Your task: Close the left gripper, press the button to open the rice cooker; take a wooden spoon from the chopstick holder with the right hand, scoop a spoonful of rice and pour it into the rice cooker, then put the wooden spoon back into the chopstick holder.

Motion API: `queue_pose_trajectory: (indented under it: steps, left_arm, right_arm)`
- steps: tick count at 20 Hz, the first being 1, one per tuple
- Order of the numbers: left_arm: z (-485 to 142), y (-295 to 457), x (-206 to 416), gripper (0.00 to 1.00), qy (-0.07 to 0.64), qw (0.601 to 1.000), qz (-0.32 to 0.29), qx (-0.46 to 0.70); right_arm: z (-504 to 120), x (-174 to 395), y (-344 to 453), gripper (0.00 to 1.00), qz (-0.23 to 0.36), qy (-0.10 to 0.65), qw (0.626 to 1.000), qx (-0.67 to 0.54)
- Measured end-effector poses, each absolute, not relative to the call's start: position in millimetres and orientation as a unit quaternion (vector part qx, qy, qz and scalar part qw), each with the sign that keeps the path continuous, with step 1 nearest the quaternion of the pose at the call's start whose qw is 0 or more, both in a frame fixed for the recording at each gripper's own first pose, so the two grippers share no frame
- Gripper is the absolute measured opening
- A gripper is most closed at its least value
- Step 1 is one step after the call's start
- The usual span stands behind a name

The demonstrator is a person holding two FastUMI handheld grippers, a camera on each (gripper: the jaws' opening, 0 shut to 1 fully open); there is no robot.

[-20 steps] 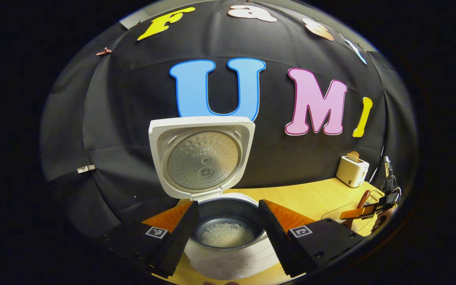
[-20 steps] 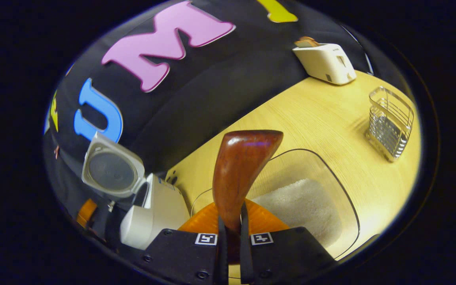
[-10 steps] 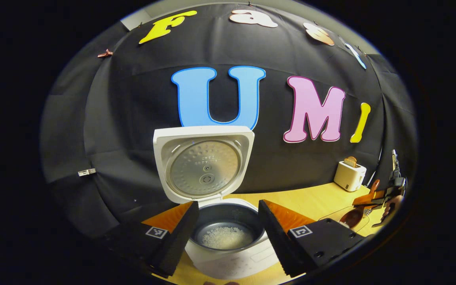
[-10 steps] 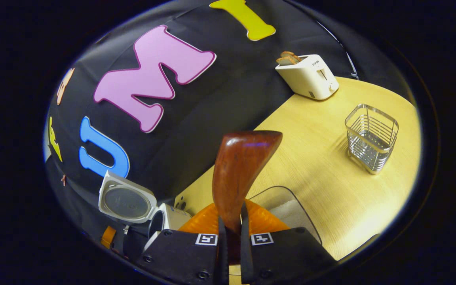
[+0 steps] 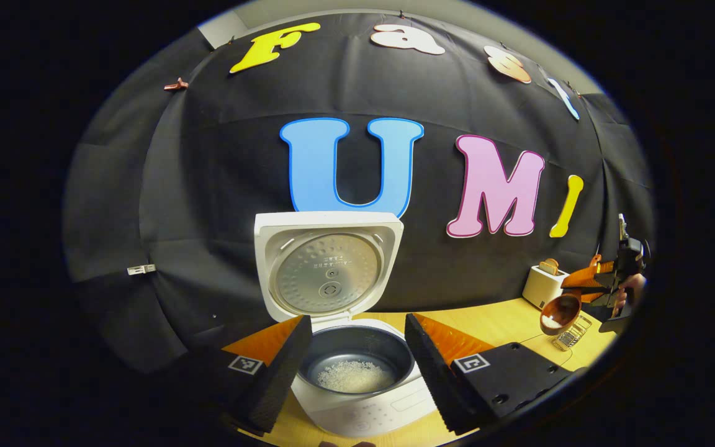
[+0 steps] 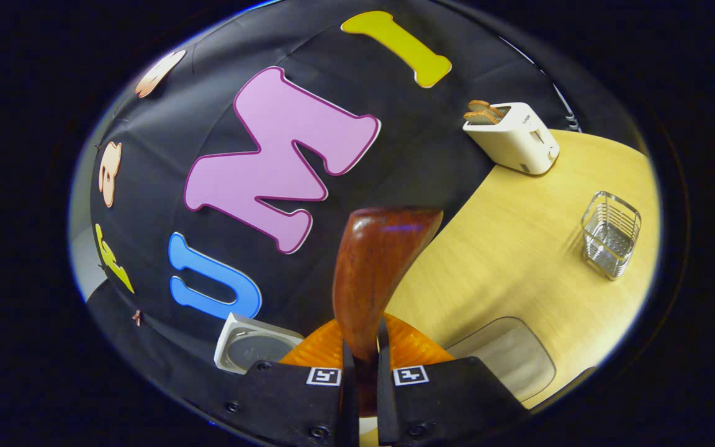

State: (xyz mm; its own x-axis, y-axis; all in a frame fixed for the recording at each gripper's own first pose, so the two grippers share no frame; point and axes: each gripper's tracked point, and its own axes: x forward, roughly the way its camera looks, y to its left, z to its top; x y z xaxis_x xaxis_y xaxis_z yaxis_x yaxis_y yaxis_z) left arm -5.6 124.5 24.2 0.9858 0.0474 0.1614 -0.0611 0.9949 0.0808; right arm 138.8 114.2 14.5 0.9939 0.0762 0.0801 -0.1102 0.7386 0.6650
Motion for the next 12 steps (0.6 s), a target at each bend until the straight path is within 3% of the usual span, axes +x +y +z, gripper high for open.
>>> queue_pose_trajectory:
  steps: [12]
  left_arm:
    - [21,177,-50,0.96,-0.089,0.992,0.085,0.005]
  right_arm:
    - [42,206,289,0.16,0.151,0.015,0.923,0.354]
